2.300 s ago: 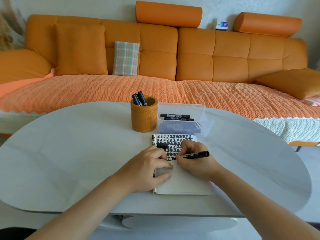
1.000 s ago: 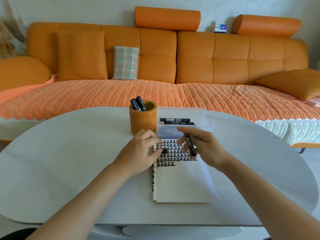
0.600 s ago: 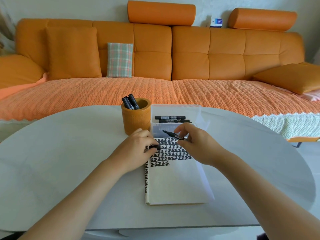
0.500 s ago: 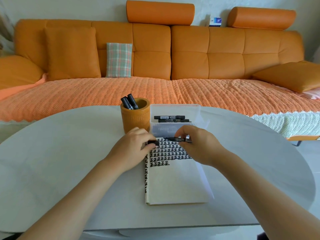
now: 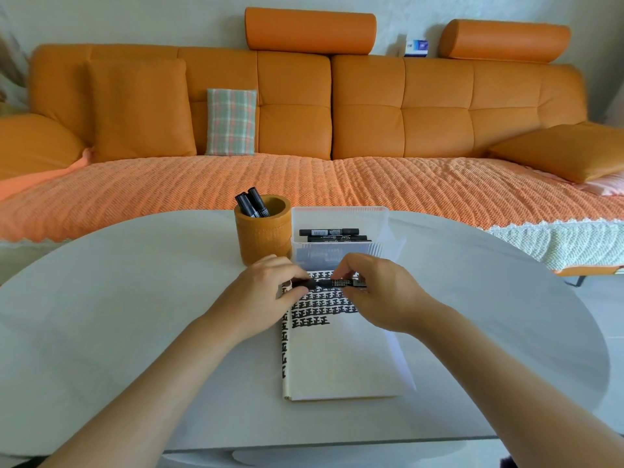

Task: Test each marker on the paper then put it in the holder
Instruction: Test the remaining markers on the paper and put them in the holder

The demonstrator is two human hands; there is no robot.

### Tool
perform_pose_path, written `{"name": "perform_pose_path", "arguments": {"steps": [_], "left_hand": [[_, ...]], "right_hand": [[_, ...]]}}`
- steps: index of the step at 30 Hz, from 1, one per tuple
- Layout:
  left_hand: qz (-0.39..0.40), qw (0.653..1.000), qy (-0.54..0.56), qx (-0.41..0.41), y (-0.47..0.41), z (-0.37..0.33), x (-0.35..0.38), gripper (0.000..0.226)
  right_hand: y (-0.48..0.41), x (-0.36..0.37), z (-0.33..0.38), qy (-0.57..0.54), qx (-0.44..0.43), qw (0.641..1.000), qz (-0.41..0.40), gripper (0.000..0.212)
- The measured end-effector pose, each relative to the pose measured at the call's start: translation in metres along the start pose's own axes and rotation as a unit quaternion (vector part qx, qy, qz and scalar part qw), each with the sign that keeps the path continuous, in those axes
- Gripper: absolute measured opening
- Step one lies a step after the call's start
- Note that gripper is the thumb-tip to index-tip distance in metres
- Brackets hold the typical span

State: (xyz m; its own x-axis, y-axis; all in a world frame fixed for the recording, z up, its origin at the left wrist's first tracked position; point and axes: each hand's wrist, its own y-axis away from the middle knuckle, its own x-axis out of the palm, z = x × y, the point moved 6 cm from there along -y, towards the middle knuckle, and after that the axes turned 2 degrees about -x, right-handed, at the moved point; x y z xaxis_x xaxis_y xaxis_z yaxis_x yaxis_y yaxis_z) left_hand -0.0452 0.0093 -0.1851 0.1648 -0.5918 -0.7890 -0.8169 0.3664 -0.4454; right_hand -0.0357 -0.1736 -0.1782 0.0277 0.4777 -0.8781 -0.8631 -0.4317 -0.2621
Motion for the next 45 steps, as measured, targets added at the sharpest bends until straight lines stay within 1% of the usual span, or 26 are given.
{"name": "perform_pose_path", "arguments": {"steps": [3, 6, 9, 15, 19, 20, 23, 24, 25, 27, 28, 29, 31, 33, 36, 38, 39, 41, 43, 45], "left_hand": [[0.012, 1.000, 0.024, 0.001, 0.000, -0.005, 0.001, 0.015], [0.017, 0.999, 0.041, 0.003, -0.001, -0.008, 0.001, 0.014], [0.018, 0.999, 0.048, 0.000, -0.001, -0.007, -0.001, 0.015], [-0.019, 0.997, 0.071, -0.001, -0.002, -0.009, -0.010, 0.014], [-0.036, 0.997, 0.060, 0.023, -0.001, -0.011, -0.012, 0.014], [-0.037, 0.997, 0.056, 0.029, 0.000, -0.012, -0.011, 0.014], [-0.034, 0.997, 0.051, 0.039, 0.000, -0.011, -0.010, 0.014], [-0.031, 0.997, 0.051, 0.041, -0.001, -0.010, -0.010, 0.014], [-0.028, 0.997, 0.050, 0.043, -0.002, -0.009, -0.010, 0.014], [-0.024, 0.998, 0.042, 0.047, -0.005, -0.007, -0.010, 0.015], [-0.023, 0.998, 0.035, 0.047, -0.006, -0.005, -0.010, 0.017], [-0.025, 0.998, 0.030, 0.044, -0.008, -0.003, -0.011, 0.020], [-0.045, 0.998, 0.028, 0.030, -0.010, 0.003, -0.018, 0.030], [-0.093, 0.995, 0.025, 0.013, -0.014, 0.012, -0.036, 0.036], [-0.193, 0.981, 0.008, -0.025, -0.024, 0.033, -0.067, 0.037], [-0.235, 0.970, 0.007, -0.070, -0.032, 0.049, -0.080, 0.039], [-0.236, 0.967, 0.007, -0.092, -0.037, 0.056, -0.083, 0.042], [-0.202, 0.971, 0.018, -0.128, -0.048, 0.069, -0.082, 0.051], [-0.146, 0.973, 0.055, -0.167, -0.058, 0.081, -0.078, 0.058], [-0.095, 0.967, 0.116, -0.206, -0.063, 0.092, -0.071, 0.062]], "right_hand": [[0.001, 0.005, 0.006, -0.026, -0.025, 0.999, 0.009, 0.022], [-0.001, 0.007, 0.007, -0.050, -0.035, 0.998, -0.005, 0.023], [-0.004, 0.007, 0.005, -0.066, -0.028, 0.997, -0.025, 0.015], [-0.002, 0.005, 0.016, -0.035, -0.065, 0.994, -0.078, 0.010], [-0.002, 0.006, 0.023, -0.030, -0.074, 0.994, -0.074, 0.010], [-0.003, 0.008, 0.023, -0.029, -0.072, 0.995, -0.067, 0.013], [-0.005, 0.013, 0.022, -0.033, -0.055, 0.997, -0.050, 0.036], [-0.006, 0.015, 0.022, -0.030, -0.051, 0.997, -0.043, 0.039], [-0.007, 0.016, 0.023, -0.030, -0.046, 0.998, -0.034, 0.035], [-0.009, 0.019, 0.022, -0.041, -0.038, 0.998, -0.021, 0.021], [-0.010, 0.020, 0.023, -0.049, -0.035, 0.998, -0.015, 0.017], [-0.012, 0.021, 0.023, -0.056, -0.033, 0.998, -0.014, 0.018], [-0.017, 0.020, 0.024, -0.056, -0.029, 0.998, -0.025, 0.020], [-0.024, 0.016, 0.024, -0.070, -0.009, 0.997, -0.038, 0.018], [-0.039, 0.004, 0.022, -0.155, 0.040, 0.984, -0.073, 0.014], [-0.055, -0.008, 0.024, -0.227, 0.060, 0.965, -0.113, 0.012], [-0.065, -0.014, 0.026, -0.264, 0.066, 0.953, -0.134, 0.012], [-0.089, -0.025, 0.030, -0.312, 0.068, 0.932, -0.170, 0.010], [-0.112, -0.035, 0.037, -0.322, 0.057, 0.925, -0.192, 0.010], [-0.131, -0.038, 0.045, -0.325, 0.045, 0.924, -0.197, 0.006]]}}
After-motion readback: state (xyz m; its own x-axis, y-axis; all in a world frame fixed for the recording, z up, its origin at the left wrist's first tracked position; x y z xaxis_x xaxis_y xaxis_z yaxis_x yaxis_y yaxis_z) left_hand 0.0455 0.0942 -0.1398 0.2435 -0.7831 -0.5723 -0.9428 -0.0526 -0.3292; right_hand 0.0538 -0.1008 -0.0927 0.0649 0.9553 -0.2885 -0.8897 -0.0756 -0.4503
